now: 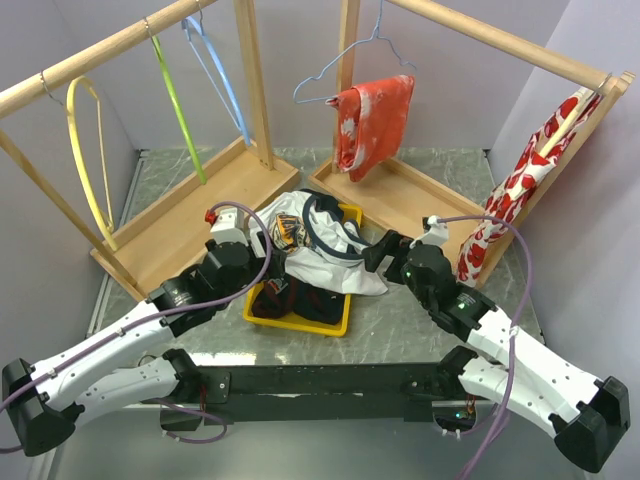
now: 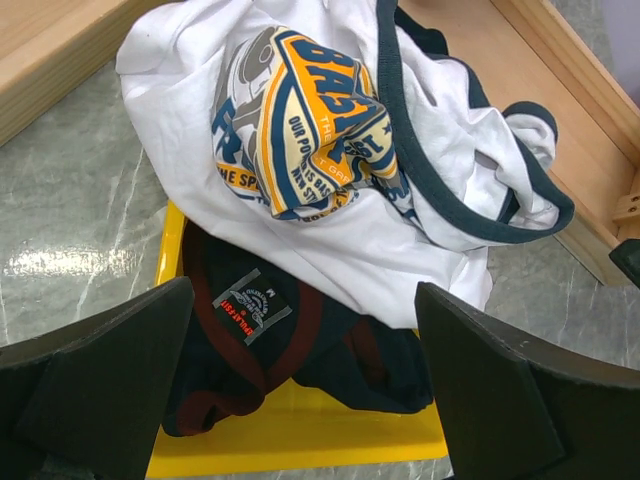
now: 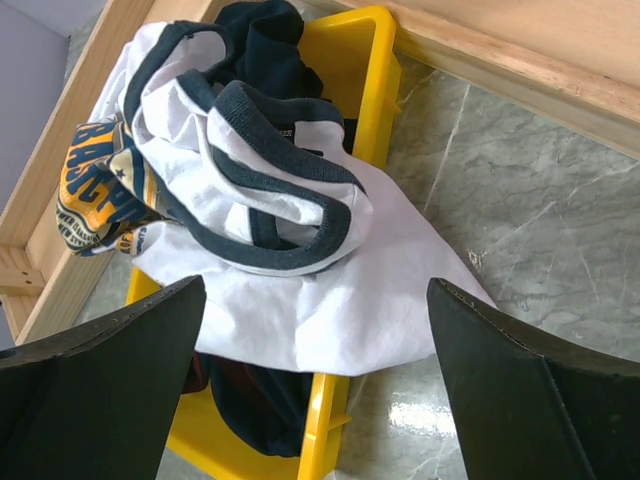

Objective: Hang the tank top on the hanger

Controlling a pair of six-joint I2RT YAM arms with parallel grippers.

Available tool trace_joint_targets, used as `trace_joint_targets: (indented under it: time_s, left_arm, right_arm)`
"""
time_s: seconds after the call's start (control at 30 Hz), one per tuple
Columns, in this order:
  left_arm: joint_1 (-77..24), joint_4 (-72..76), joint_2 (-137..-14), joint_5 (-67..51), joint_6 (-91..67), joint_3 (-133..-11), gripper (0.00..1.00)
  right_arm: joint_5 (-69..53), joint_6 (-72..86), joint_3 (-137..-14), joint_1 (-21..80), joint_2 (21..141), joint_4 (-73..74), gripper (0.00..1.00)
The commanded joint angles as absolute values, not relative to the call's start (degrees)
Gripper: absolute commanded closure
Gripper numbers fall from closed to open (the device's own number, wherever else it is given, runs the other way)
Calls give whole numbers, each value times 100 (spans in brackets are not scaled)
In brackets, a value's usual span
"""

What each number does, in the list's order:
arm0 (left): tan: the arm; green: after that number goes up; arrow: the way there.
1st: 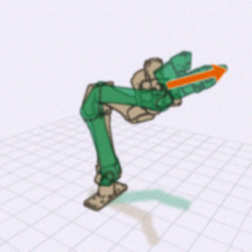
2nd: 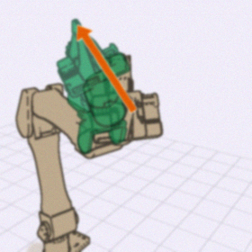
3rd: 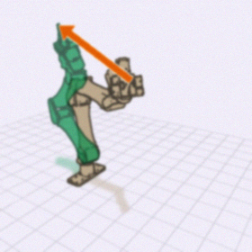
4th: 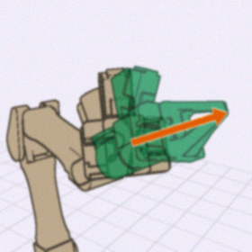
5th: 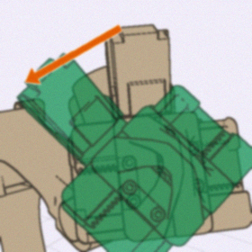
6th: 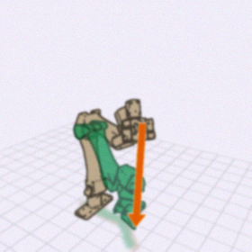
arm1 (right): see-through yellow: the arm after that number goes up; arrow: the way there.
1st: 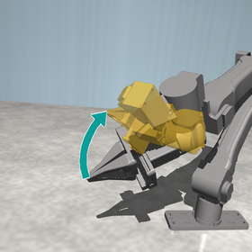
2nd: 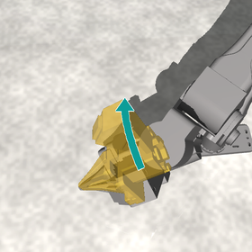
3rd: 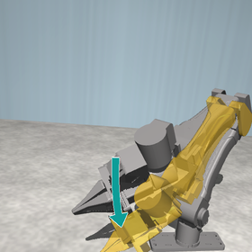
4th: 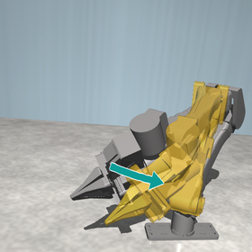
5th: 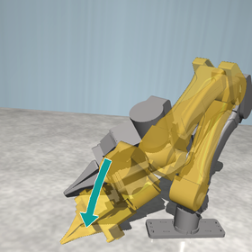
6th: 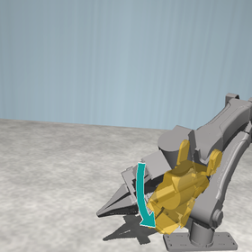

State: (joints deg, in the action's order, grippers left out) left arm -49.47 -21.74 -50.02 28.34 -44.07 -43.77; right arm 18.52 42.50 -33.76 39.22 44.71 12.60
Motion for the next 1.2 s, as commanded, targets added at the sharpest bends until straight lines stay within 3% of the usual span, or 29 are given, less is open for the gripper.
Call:
trace_joint_targets:
  time_s: [0.0, 0.43, 0.63, 0.73, 0.77, 0.93, 1.17]
  left_arm:
    - [-4957, -2110, -4808, 3049, -4254, -4623, 1]
    - [-4948, -1820, -5457, 3120, -4096, -5062, 1]
    - [-4773, -1407, -6404, 3252, -3736, -5711, 1]
    - [-4501, -1266, -6977, 3112, -3552, -6090, 4]
    - [-4282, -1248, -7109, 3050, -3525, -6169, 9]
    - [-3780, -967, -8102, 2505, -3305, -6731, 23]
    - [-3604, -677, -9263, 1935, -3024, -7426, 24]
  right_arm:
    - [1889, 4192, -3480, 3955, 4579, 993, 0]
    - [2048, 4192, -3419, 4052, 4816, 853, 7]
    - [1925, 4219, -3349, 4052, 5018, 554, 19]
    - [1863, 4228, -3366, 4043, 5176, 361, 26]
    - [1872, 4228, -3384, 4052, 5220, 308, 30]
    - [2003, 4254, -3445, 4052, 5423, 229, 34]
    - [2065, 4315, -3419, 4052, 5695, 18, 34]
